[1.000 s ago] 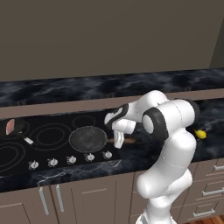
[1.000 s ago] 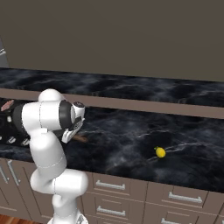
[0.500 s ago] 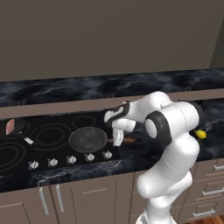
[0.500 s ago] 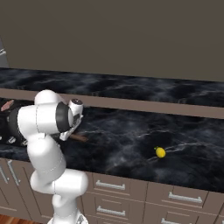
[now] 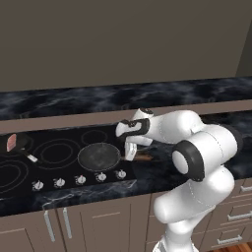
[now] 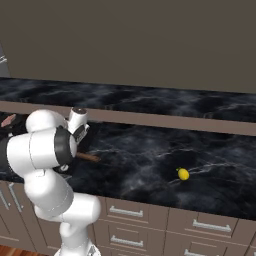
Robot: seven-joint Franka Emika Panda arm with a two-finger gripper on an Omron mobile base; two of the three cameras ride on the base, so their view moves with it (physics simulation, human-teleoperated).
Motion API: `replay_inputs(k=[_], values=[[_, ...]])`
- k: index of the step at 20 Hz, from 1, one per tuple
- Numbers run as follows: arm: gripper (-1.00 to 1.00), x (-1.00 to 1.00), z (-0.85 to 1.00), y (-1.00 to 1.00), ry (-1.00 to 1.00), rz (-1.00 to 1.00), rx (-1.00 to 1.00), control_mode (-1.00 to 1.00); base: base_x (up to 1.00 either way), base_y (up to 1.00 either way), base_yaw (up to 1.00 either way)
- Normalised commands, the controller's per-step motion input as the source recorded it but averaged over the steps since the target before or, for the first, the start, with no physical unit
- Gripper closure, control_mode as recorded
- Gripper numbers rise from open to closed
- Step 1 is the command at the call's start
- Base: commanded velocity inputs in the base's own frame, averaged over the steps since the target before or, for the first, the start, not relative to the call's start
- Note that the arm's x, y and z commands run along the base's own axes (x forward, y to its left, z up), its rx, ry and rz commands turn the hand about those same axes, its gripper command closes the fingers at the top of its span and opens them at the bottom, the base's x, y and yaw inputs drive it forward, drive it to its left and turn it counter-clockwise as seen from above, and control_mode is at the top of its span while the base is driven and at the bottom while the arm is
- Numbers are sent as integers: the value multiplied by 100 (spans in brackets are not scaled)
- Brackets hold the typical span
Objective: Place both pans onto different burners. Then place the lemon and the steak on different pans.
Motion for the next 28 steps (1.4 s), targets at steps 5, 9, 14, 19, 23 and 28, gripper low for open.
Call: replay_inputs(k=[5, 9, 14, 19, 23, 28], values=[[-100, -2, 0, -8, 0, -28, 0, -100, 0, 0, 0], [-100, -2, 0, -23, 0, -36, -3, -100, 0, 0, 0], [-100, 0, 0, -31, 0, -35, -1, -100, 0, 0, 0], [-100, 0, 0, -43, 0, -33, -1, -100, 0, 0, 0], [-100, 0, 4, -51, 0, -31, 0, -100, 0, 0, 0], [-100, 0, 12, -60, 0, -29, 0, -100, 0, 0, 0]])
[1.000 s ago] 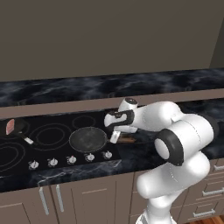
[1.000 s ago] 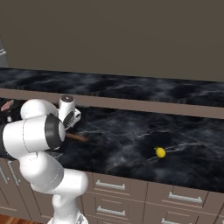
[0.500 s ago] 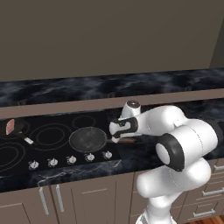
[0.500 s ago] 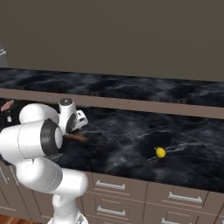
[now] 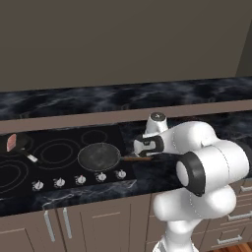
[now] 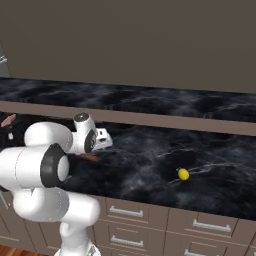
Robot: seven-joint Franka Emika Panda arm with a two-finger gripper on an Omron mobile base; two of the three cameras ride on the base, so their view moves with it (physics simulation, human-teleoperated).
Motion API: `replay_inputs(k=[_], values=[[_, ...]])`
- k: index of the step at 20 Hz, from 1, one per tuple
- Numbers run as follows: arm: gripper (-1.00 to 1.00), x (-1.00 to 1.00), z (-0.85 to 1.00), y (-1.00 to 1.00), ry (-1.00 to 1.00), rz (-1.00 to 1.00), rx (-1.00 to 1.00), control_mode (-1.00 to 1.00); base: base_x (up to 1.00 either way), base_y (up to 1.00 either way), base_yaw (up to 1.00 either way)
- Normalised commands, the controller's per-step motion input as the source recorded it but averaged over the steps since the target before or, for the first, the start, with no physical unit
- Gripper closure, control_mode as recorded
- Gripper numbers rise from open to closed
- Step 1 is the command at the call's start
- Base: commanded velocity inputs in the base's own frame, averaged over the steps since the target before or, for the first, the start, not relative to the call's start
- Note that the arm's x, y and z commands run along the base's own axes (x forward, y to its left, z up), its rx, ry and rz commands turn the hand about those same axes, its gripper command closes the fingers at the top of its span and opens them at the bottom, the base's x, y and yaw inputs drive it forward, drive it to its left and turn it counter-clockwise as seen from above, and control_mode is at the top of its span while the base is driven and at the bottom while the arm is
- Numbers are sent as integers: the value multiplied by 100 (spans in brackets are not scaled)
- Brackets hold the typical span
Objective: Place both pans onto different burners. Then place the lemon and the steak on different pans.
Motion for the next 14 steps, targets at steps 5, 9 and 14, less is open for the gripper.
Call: replay_inputs(k=[5, 9, 14], values=[[-100, 0, 36, -62, 0, -26, 1, -100, 0, 0, 0], [-100, 0, 31, -63, 0, -24, 4, -100, 0, 0, 0], [-100, 0, 7, -67, 0, -25, 2, -100, 0, 0, 0]])
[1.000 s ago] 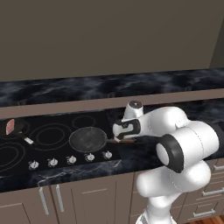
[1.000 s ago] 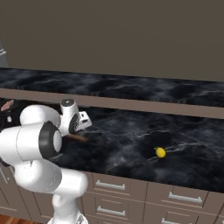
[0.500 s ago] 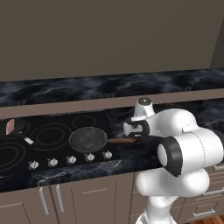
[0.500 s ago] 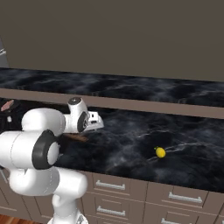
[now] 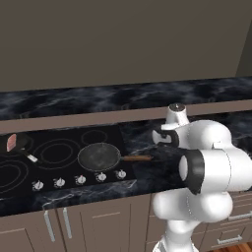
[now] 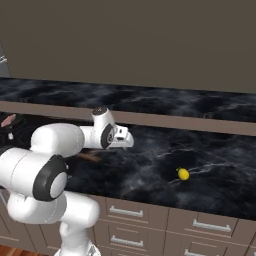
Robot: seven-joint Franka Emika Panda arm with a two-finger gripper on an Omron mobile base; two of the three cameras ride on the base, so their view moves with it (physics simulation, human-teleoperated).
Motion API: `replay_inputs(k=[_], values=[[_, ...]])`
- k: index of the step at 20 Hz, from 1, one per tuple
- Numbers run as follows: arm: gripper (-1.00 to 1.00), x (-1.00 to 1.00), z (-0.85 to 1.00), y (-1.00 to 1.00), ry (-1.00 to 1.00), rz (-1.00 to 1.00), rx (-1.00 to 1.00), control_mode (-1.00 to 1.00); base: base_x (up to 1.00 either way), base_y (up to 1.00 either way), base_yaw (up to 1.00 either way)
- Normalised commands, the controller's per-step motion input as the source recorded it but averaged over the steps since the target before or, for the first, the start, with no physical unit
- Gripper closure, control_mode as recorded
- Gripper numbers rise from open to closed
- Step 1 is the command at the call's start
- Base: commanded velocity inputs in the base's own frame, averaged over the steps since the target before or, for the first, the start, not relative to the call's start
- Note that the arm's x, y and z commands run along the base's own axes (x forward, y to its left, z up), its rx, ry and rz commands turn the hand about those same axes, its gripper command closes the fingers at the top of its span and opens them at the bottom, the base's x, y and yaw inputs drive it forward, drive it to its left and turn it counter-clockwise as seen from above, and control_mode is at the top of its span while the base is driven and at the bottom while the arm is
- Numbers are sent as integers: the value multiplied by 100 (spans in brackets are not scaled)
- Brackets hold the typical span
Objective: Place both pans onto different burners. Then place the lemon and the steak on different pans.
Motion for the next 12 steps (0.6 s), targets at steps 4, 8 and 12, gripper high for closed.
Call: replay_inputs(k=[4, 8, 12], values=[[-100, 0, 0, -71, 0, -25, 1, -100, 0, 0, 0], [-100, 0, 0, -74, 0, -24, 0, -100, 0, 0, 0], [-100, -3, 0, -73, 0, -16, 4, -100, 0, 0, 0]])
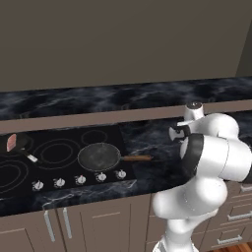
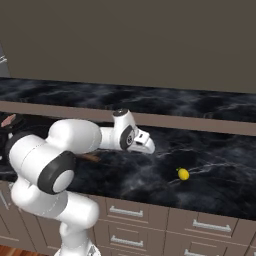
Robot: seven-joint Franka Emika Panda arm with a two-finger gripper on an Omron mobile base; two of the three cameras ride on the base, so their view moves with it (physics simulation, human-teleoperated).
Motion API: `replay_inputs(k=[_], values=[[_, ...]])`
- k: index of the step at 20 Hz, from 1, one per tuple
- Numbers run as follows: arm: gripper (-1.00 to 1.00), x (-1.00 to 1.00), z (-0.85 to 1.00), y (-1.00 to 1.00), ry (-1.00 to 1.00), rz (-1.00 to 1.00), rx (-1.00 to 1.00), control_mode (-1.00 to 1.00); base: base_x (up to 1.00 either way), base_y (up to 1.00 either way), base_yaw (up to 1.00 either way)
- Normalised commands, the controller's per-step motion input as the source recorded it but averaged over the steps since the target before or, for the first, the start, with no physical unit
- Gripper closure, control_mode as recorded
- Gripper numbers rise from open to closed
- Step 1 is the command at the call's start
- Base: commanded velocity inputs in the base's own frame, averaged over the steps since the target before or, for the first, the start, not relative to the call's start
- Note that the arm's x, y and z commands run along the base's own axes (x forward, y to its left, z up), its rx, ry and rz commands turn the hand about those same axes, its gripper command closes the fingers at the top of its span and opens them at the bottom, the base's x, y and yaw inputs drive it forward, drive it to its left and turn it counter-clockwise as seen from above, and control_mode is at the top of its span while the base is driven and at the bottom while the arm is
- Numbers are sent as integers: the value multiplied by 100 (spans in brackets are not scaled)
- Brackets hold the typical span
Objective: Place both pans onto different burners. Then place the lemon and the steak on different pans.
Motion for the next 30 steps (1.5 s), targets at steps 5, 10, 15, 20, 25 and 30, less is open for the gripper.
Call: replay_inputs(k=[5, 10, 15, 20, 25, 30], values=[[-100, -7, 0, -63, 0, -2, 7, -100, 0, 0, 0], [-100, -12, 0, -57, 0, 0, 2, -100, 0, 0, 0], [-100, -1, 0, -44, 0, 2, 0, -100, 0, 0, 0], [-100, -1, 0, -27, 0, 4, -4, -100, 0, 0, 0], [-100, -5, 0, -25, 0, 8, -6, -100, 0, 0, 0], [-100, -15, -5, -25, 0, 10, -5, -100, 0, 0, 0]])
